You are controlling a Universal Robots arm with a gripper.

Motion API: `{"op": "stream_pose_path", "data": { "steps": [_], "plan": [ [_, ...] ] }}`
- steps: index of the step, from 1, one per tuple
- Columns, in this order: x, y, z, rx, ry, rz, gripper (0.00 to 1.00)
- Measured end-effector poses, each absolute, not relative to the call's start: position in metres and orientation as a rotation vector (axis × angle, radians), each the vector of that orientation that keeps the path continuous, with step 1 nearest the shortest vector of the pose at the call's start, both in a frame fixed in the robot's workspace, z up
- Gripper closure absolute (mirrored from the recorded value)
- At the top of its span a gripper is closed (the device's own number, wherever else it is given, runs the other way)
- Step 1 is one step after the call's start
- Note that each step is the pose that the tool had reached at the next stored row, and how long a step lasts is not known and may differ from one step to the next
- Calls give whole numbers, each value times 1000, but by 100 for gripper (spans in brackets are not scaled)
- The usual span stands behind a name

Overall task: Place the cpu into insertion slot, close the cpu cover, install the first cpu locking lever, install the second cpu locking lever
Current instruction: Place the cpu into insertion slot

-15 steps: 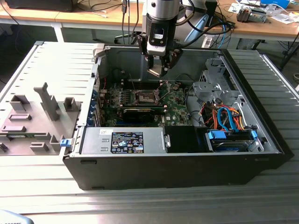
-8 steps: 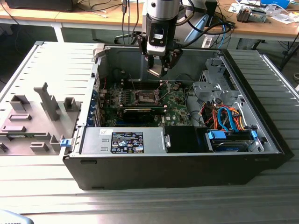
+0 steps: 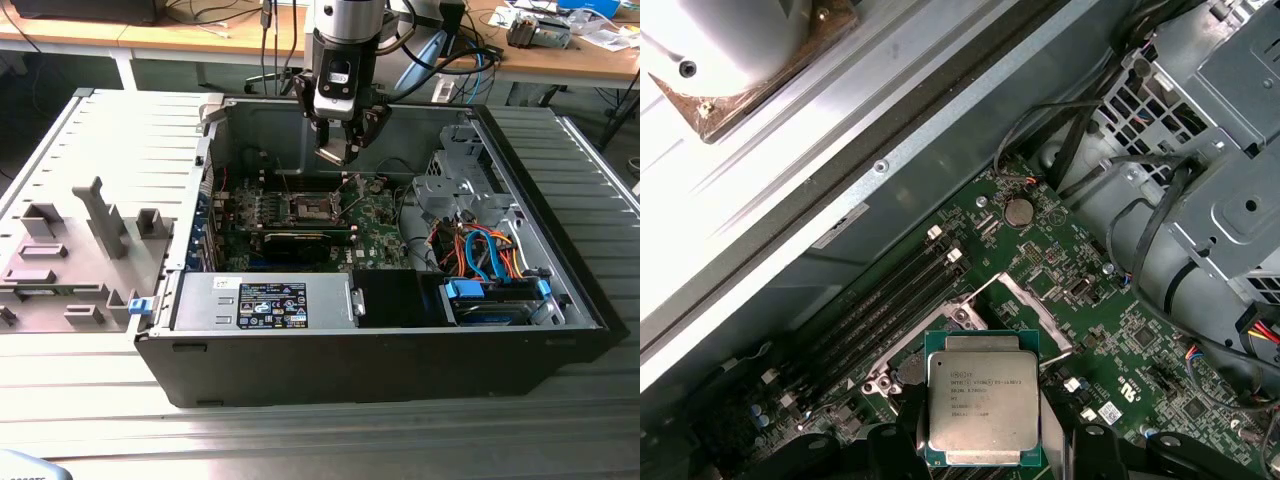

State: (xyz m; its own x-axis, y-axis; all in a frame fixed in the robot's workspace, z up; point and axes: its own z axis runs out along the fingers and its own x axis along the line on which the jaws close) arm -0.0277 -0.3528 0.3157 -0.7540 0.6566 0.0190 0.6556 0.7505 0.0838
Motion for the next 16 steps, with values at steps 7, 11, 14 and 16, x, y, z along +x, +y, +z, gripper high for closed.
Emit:
{"op": "stream_pose_path", "data": {
  "steps": [7, 11, 14, 16],
  "plan": [
    [-28, -353, 315, 1115, 2921, 133, 46],
    [-28, -353, 315, 1125, 2917, 133, 46],
    [-28, -353, 315, 1129, 2915, 133, 46],
    [-28, -353, 315, 1133, 2913, 133, 46]
  ]
}}
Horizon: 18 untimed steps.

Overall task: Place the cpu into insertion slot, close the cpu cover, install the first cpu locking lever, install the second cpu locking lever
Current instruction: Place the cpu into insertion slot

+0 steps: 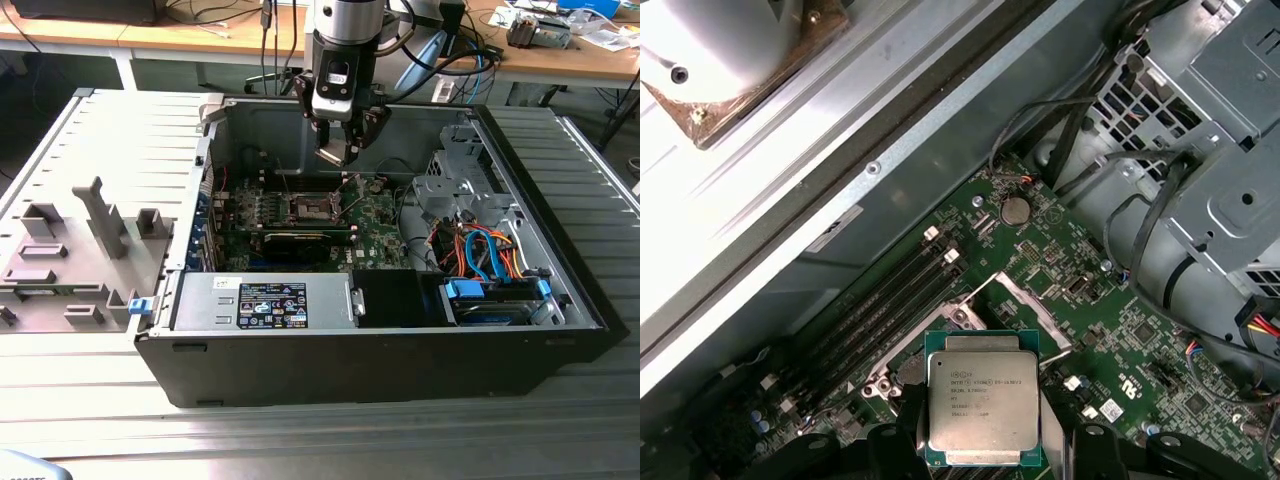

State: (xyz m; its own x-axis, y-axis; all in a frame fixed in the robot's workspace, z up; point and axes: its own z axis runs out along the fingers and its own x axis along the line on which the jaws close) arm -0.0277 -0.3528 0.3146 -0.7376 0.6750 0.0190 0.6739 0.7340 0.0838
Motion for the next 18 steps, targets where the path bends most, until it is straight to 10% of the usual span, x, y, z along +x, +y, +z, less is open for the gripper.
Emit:
{"op": "stream_pose_path", "data": {
  "steps": [18],
  "plan": [
    [-28, -353, 315, 1156, 2904, 132, 46]
  ]
}}
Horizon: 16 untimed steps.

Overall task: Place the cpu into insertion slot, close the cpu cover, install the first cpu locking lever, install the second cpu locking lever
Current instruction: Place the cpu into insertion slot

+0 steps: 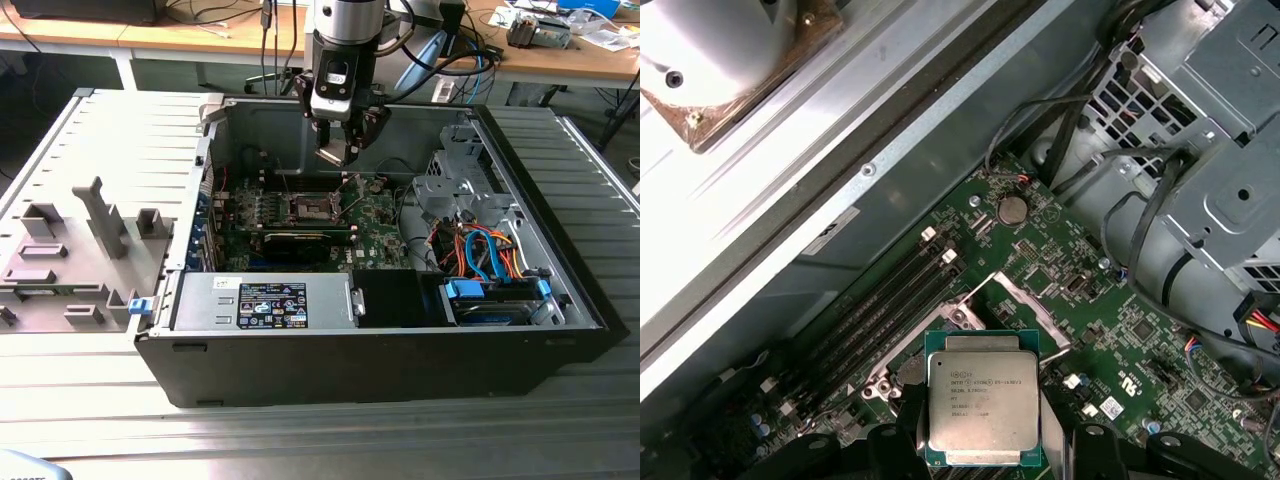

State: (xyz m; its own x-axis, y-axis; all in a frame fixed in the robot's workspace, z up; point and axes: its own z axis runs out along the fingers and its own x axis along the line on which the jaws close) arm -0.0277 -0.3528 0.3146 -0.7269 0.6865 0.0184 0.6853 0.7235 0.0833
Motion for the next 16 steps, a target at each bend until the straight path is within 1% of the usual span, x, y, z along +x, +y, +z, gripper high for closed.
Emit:
{"op": "stream_pose_path", "data": {
  "steps": [16],
  "plan": [
    [-28, -353, 315, 1173, 2896, 132, 46]
  ]
}}
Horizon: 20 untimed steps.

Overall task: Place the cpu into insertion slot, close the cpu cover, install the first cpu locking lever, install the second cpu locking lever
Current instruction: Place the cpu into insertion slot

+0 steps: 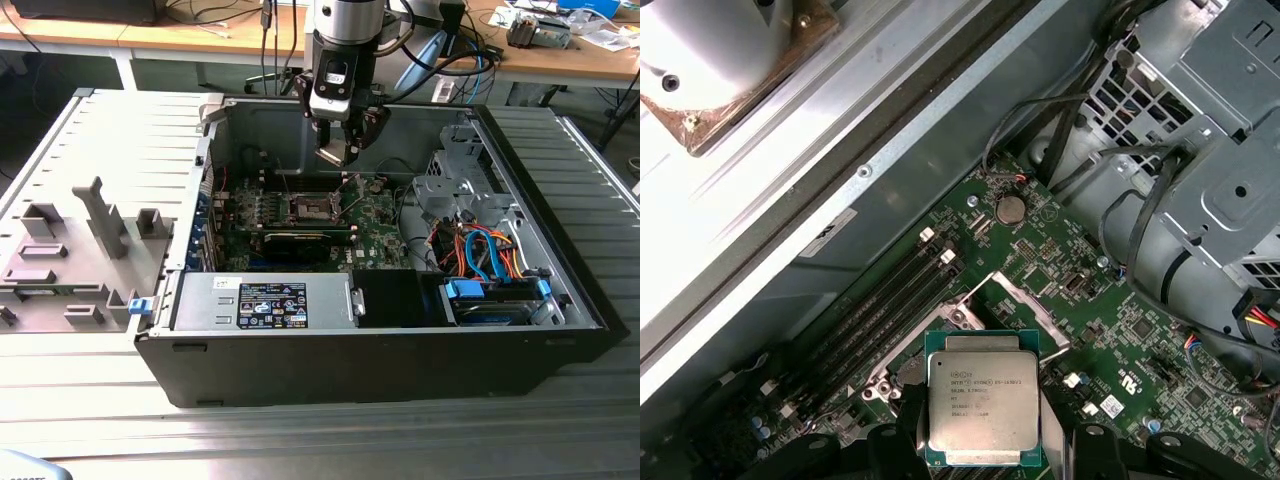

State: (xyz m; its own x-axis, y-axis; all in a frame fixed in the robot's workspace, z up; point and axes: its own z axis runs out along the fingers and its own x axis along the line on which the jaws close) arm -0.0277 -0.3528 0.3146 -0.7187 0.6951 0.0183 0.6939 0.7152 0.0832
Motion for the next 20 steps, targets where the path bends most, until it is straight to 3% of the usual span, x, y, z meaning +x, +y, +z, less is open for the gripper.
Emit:
{"op": "stream_pose_path", "data": {
  "steps": [20],
  "plan": [
    [-28, -353, 315, 1187, 2890, 131, 46]
  ]
}}
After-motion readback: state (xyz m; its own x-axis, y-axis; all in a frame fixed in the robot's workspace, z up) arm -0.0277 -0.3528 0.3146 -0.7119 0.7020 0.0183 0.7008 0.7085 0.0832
